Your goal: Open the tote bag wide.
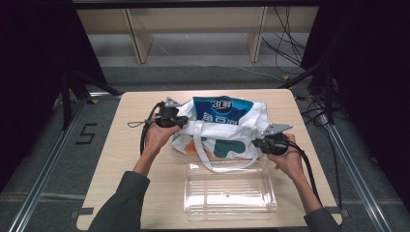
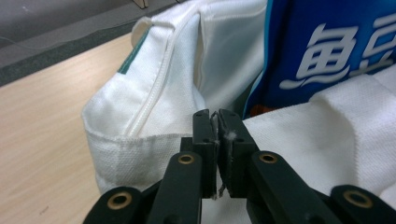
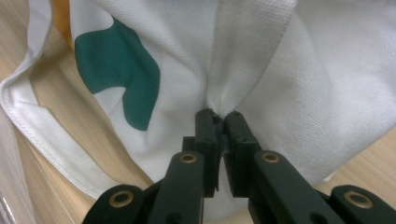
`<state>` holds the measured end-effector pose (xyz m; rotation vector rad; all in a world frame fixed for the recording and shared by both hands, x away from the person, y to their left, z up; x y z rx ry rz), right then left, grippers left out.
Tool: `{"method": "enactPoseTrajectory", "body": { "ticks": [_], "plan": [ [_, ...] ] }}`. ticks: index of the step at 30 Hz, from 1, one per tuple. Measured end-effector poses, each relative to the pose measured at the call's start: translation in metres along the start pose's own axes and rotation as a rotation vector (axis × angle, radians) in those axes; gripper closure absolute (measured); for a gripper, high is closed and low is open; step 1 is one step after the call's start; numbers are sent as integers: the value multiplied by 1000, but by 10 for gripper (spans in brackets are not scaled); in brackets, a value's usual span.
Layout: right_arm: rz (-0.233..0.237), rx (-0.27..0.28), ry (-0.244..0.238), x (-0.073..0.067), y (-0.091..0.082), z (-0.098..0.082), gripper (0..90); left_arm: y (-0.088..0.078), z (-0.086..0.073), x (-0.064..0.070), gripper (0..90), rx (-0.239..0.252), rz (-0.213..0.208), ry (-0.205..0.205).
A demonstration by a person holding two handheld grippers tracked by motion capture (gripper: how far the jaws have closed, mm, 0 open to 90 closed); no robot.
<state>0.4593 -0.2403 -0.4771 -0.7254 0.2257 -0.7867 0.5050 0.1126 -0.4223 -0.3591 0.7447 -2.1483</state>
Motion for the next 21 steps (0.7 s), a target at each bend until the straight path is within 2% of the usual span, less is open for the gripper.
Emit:
{"method": "enactPoseTrajectory", "body": {
  "ticks": [1,2,4,7,8,10,11,12,15,16,17,18,19,20,21],
  "plan": [
    [0,0,0,0,0,0,855,0,-2,1,854,-4,4,5],
    [-4,-3,0,-1,0,0,855,0,-4,0,855,-23,4,36],
    [-6,14,-18,1,0,1,855,3,-8,2,856,-17,9,23],
    [-1,-9,-6,0,-1,0,856,14,-20,5,861,-59,12,54],
    [-4,-3,-25,1,0,0,856,17,-24,6,865,-72,10,63],
    [1,-15,-29,0,2,-2,858,27,-35,9,877,-79,-3,51],
    [6,-35,-16,-1,3,-3,858,30,-39,9,881,-75,-8,40],
    [4,-39,-14,0,5,-5,859,33,-42,9,885,-84,-11,43],
    [14,-62,-12,1,11,-12,859,39,-47,13,890,-81,-5,14],
    [15,-63,-11,3,13,-13,859,38,-47,13,891,-79,3,30],
    [17,-52,8,2,13,-13,857,36,-46,14,891,-78,4,34],
    [21,-61,18,2,10,-12,844,36,-46,15,891,-75,4,31],
    [17,-46,33,3,8,-10,822,35,-46,15,891,-71,12,28],
    [23,-32,23,5,5,-7,796,35,-46,14,890,-70,8,32],
    [36,-36,54,6,-5,-2,755,36,-46,14,890,-66,4,21]
  ]
}}
Point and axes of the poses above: each handheld gripper's, and its own axes: y roughly forward along the jaws, z roughly out of its top, x roughly to its right, the point moved 2 cm from there along y, roughly forward along the jaws, and after that the axes turned 1 degree about y, right-handed, at the moved point
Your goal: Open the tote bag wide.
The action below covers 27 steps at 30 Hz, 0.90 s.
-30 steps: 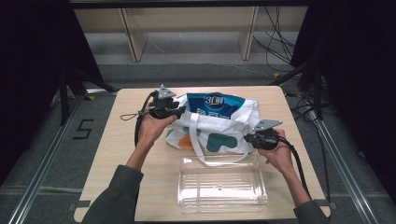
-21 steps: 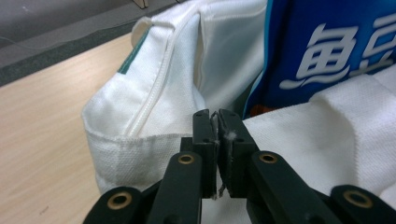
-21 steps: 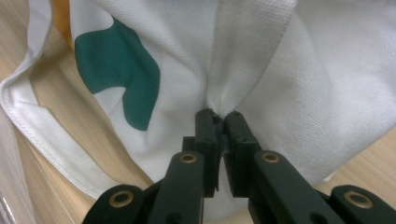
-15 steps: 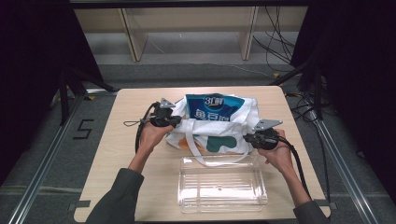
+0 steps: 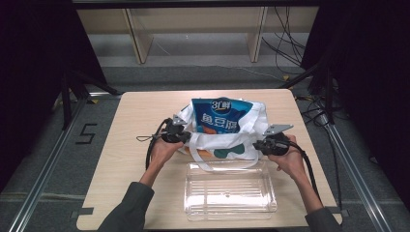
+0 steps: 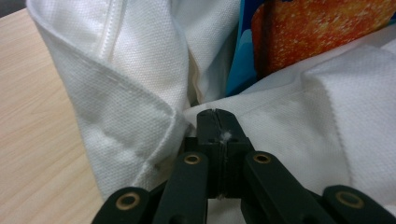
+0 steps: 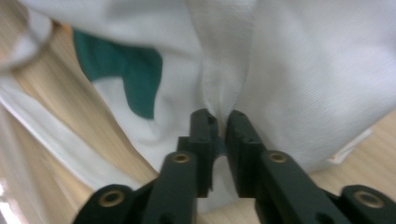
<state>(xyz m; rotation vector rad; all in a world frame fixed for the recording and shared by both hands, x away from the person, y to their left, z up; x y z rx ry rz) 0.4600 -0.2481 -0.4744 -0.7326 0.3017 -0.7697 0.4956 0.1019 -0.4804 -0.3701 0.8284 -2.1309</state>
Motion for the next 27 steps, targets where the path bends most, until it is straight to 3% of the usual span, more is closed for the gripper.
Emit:
{"method": "enactPoseTrajectory", "body": {
  "ticks": [2,4,7,9,11,12,14,15,18,20,22,23,24,25,27],
  "plan": [
    [5,70,47,1,-18,11,673,-1,0,-1,891,-1,-2,6],
    [11,133,61,5,-37,24,618,-1,-1,0,891,1,8,8],
    [6,250,106,10,-55,44,634,0,0,1,890,11,9,3],
    [-26,254,146,13,-53,56,640,0,0,1,890,10,15,6],
    [-62,221,192,18,-46,66,648,-1,0,1,891,0,10,23],
    [-63,207,218,19,-41,68,648,-1,0,0,890,-7,8,36],
    [-52,209,240,23,-29,74,637,0,0,2,890,6,9,20],
    [-48,190,300,19,-23,77,629,0,0,2,890,10,12,15],
    [-131,117,272,23,-7,77,620,-2,0,1,890,20,11,14],
    [-146,45,291,21,0,72,660,-3,-1,1,890,20,4,21],
    [-125,-34,233,21,12,62,731,-1,-3,2,890,20,3,22],
    [-128,-32,212,22,20,58,759,0,-3,3,891,18,9,17],
    [-134,-38,218,21,24,54,778,1,-3,4,892,19,8,23],
    [-119,-84,253,19,29,49,791,1,-4,5,893,14,13,36],
    [-109,-110,249,20,40,41,815,4,-8,6,894,0,1,46]
  ]
}}
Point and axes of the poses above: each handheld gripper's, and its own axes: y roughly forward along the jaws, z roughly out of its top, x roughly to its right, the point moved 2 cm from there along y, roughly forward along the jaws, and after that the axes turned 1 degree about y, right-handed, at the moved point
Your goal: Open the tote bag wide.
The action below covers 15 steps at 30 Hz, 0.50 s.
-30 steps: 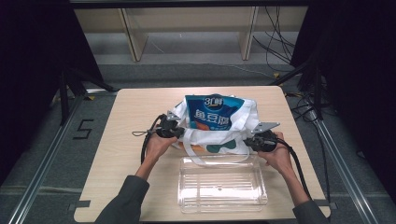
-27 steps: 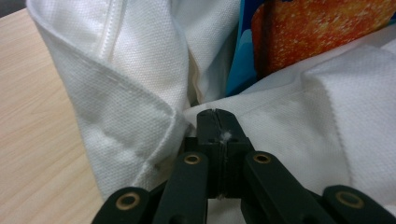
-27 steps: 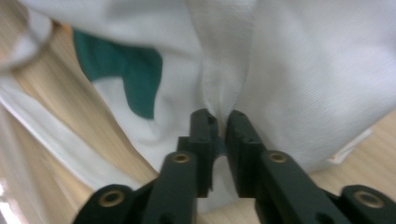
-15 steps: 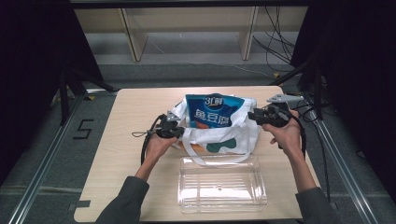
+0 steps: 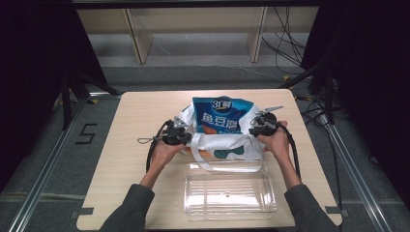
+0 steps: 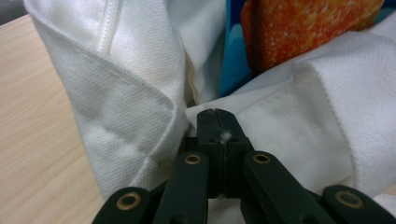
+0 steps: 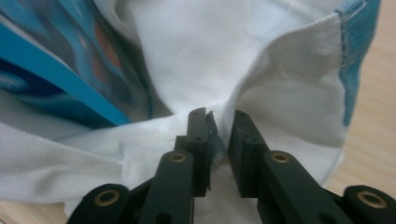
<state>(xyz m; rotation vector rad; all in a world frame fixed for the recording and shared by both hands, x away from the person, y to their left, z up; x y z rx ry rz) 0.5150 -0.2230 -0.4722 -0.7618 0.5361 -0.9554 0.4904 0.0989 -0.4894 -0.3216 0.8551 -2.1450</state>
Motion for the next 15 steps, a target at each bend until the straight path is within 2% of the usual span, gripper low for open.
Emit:
{"method": "enactPoseTrajectory", "body": {
  "ticks": [3,4,5,6,7,9,11,12,13,14,15],
  "plan": [
    [13,-6,-31,0,9,-6,831,5,-7,-1,895,-25,-9,12],
    [7,-24,-72,2,11,-9,832,7,-7,0,895,-27,-3,3],
    [9,-11,-78,3,15,-11,833,9,-7,1,896,-21,1,-4],
    [16,-38,-60,2,14,-11,833,8,-6,3,896,-19,15,2],
    [10,-25,-55,1,16,-12,833,5,-4,3,895,-19,20,4],
    [16,3,-67,2,16,-12,829,-1,0,1,879,12,5,-31],
    [32,18,-47,6,10,-10,813,-8,5,-2,853,45,-9,-47],
    [46,35,-11,6,8,-9,784,-13,9,-5,830,61,-26,-47],
    [42,122,-40,12,7,-6,745,-16,12,-6,811,73,-26,-48],
    [51,122,17,12,1,-5,718,-17,16,-6,798,87,-27,-59],
    [47,147,-8,15,-2,-2,691,-19,20,-6,777,99,-26,-64]
  ]
}}
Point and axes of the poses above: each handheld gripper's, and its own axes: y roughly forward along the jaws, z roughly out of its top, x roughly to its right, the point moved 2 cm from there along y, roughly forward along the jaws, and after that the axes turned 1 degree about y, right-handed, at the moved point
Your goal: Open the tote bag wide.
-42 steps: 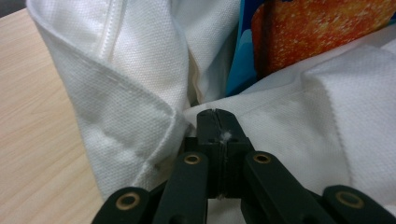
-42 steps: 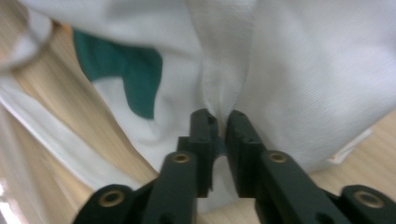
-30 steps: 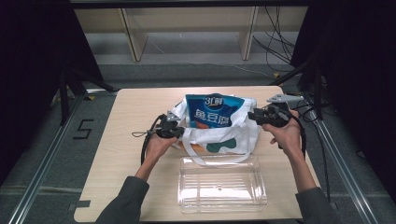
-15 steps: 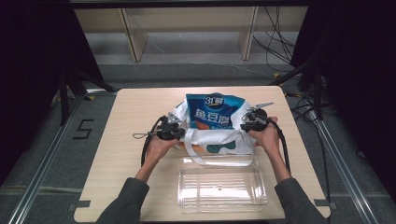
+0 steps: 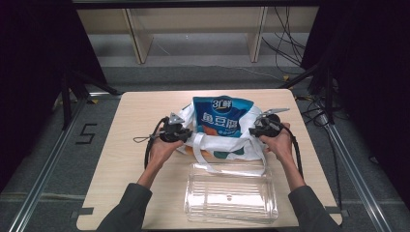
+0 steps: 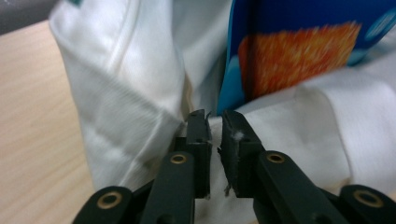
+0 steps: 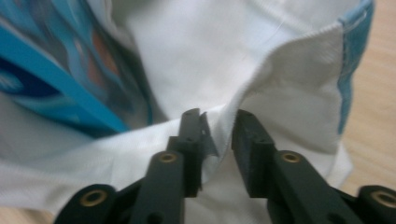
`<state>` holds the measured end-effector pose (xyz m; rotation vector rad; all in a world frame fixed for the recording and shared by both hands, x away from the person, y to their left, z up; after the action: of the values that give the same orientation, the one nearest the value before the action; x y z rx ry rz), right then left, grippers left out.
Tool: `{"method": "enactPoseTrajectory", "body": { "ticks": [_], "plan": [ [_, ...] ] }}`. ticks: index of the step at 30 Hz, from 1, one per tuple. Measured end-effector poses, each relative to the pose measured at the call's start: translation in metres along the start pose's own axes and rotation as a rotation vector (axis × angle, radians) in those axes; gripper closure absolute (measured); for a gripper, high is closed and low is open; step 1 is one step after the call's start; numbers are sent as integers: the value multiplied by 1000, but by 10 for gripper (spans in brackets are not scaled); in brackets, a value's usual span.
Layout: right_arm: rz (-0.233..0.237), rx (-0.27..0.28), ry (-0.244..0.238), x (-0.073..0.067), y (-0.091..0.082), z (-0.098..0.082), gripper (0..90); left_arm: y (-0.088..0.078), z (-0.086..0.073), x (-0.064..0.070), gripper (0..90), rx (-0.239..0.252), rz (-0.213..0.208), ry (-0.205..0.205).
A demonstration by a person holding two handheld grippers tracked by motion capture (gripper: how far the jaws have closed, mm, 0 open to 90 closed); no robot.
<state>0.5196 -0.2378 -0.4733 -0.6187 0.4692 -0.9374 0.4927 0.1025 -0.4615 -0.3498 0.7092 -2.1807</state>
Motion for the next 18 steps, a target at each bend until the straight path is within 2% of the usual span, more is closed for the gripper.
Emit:
{"method": "enactPoseTrajectory", "body": {
  "ticks": [1,2,3,4,5,6,7,8,9,10,11,12,13,15,16,17,18],
  "plan": [
    [-1,6,13,-1,-5,3,674,-1,4,1,740,19,0,-20],
    [2,-3,5,-1,-12,6,673,-4,8,1,724,35,2,-24],
    [17,33,-2,-1,-16,10,669,-7,12,1,719,46,8,-16],
    [0,46,0,-3,-20,12,658,-9,15,1,708,58,7,-18],
    [6,51,-32,-2,-23,14,645,-13,19,1,689,75,9,-32],
    [-11,48,-35,-3,-29,16,630,-16,21,2,679,98,13,-43],
    [-7,57,-26,-5,-34,18,623,-22,23,2,681,99,13,-31],
    [10,75,-17,-6,-38,18,622,-26,24,3,679,113,10,-40],
    [3,75,-20,-7,-43,19,620,-28,24,4,680,131,-1,-45],
    [6,89,-22,-9,-45,19,621,-33,24,4,683,123,-2,-31],
    [10,104,-39,-9,-49,19,625,-35,24,6,688,129,-7,-36],
    [22,87,-56,-9,-52,19,628,-39,22,6,693,116,-14,-21],
    [21,95,-58,-11,-54,18,629,-40,20,8,702,129,-21,-33],
    [19,89,-64,-14,-60,17,634,-45,16,8,715,103,-21,-14],
    [25,90,-91,-14,-61,17,636,-47,13,8,718,101,-22,-13],
    [32,87,-100,-16,-63,17,637,-49,11,8,724,111,-26,-30],
    [33,105,-96,-19,-65,16,642,-51,8,7,731,109,-29,-20]
  ]
}}
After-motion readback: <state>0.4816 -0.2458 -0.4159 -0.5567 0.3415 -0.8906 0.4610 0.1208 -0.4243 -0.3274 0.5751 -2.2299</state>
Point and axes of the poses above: each handheld gripper's, and its own axes: y roughly forward along the jaws, z roughly out of its top, x roughly to its right, the point moved 2 cm from there along y, roughly forward along the jaws, and after that the axes turned 1 degree about y, right-handed, at the moved point
